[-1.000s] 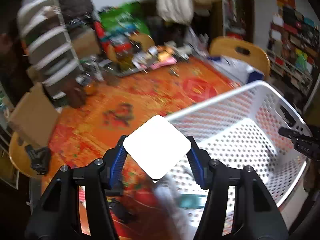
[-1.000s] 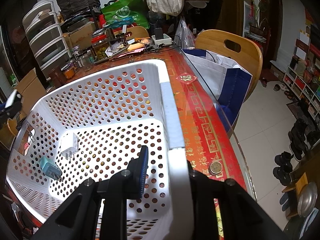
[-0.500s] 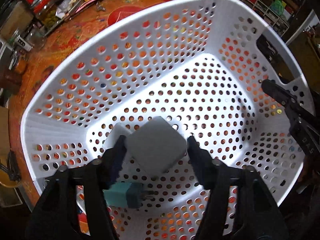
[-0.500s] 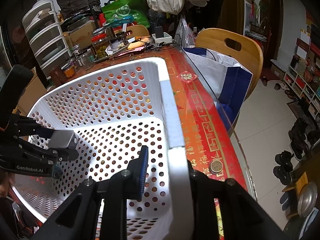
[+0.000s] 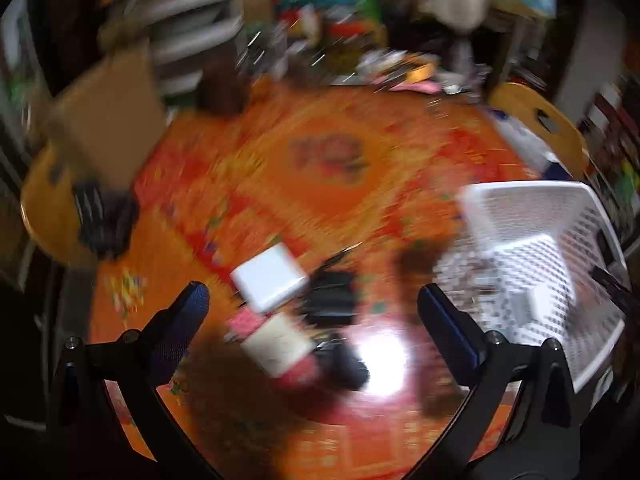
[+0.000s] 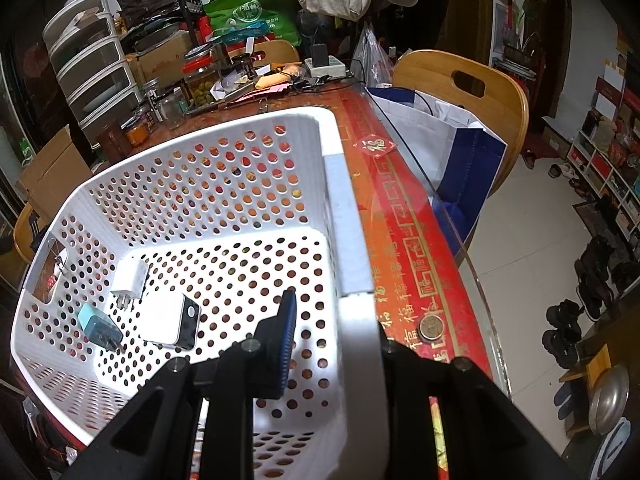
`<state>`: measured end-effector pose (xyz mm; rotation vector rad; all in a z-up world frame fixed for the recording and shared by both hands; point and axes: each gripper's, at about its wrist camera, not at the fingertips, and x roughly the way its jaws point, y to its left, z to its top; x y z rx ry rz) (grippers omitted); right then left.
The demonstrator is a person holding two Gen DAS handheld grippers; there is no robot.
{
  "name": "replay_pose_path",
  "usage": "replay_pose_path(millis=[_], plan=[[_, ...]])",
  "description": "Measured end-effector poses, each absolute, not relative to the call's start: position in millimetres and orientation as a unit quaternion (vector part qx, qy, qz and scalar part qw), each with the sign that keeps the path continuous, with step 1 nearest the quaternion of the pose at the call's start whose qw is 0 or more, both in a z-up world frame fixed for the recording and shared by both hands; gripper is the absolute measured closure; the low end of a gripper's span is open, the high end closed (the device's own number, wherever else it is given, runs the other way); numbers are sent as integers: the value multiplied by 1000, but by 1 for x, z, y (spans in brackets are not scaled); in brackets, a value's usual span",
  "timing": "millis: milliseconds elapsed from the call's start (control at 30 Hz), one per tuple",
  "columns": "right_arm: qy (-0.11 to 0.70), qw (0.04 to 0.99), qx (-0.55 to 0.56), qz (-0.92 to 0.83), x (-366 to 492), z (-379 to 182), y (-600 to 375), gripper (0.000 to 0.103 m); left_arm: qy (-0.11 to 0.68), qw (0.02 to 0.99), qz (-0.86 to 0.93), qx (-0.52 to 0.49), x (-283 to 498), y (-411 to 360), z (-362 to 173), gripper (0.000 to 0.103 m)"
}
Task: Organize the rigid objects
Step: 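Grasp the white charger with the left tool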
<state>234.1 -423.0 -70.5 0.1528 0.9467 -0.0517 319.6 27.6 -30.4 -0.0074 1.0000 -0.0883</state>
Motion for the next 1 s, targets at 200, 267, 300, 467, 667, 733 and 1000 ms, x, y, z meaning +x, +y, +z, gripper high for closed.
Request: replay_pose_path(millis=[200, 267, 300, 467, 667, 733, 1000], plan=[[457, 886, 76, -27, 235, -71, -422, 80, 536, 843, -13, -41, 372, 64, -104, 10], [457, 886, 78, -28, 235, -71, -423, 80, 551, 832, -23, -60, 382, 64, -120, 12], [457, 886, 78, -30, 235, -71, -422, 80, 555, 829, -23, -61, 386, 62, -125, 13], [457, 886, 78, -30, 235, -71, -422, 80, 563, 823, -16, -80, 399, 57, -144, 24], [456, 886, 77, -31, 235, -71, -422, 80, 562, 823, 10, -84, 402, 52, -156, 31], [456, 886, 76, -32, 235, -71, -422, 80, 562, 823, 15, -80, 404, 51, -156, 32], [455, 887, 76, -32, 234, -71, -423, 80, 547, 835, 20, -54, 406, 45, -156, 34]])
